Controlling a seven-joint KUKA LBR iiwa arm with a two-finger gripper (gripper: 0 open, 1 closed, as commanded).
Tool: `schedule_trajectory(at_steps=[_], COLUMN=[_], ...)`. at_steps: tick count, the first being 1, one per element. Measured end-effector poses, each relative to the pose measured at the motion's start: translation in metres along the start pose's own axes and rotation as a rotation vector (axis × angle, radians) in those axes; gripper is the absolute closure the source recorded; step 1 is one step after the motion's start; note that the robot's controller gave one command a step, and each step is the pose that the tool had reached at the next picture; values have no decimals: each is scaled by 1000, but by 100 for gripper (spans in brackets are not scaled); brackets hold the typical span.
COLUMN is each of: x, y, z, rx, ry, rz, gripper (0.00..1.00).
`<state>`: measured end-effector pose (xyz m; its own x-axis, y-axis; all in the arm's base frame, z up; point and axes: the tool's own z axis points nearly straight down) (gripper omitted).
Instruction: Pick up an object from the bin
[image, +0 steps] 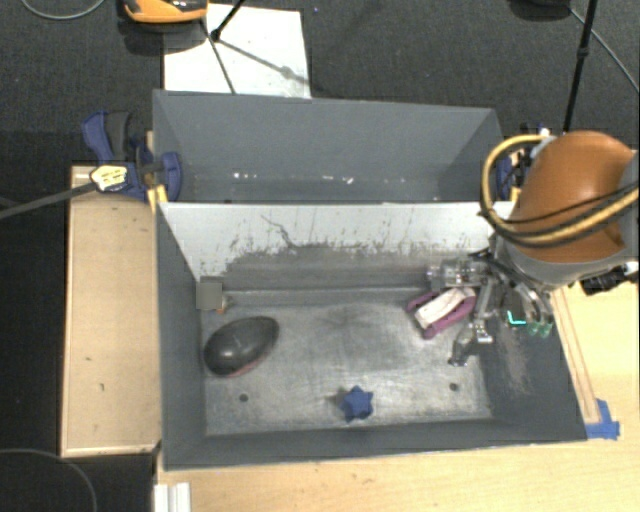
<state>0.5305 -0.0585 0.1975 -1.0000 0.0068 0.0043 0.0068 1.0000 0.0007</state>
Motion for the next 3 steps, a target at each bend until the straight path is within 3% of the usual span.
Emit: schedule_trajectory(at_steps=[1,2,3], x=[-42,-49,-50], y=[-6,-30,-27], z=[51,120,117], rx=[0,-1,-4], ry=[-8,-3,-4], rz=[27,183,177], gripper=[0,0,100])
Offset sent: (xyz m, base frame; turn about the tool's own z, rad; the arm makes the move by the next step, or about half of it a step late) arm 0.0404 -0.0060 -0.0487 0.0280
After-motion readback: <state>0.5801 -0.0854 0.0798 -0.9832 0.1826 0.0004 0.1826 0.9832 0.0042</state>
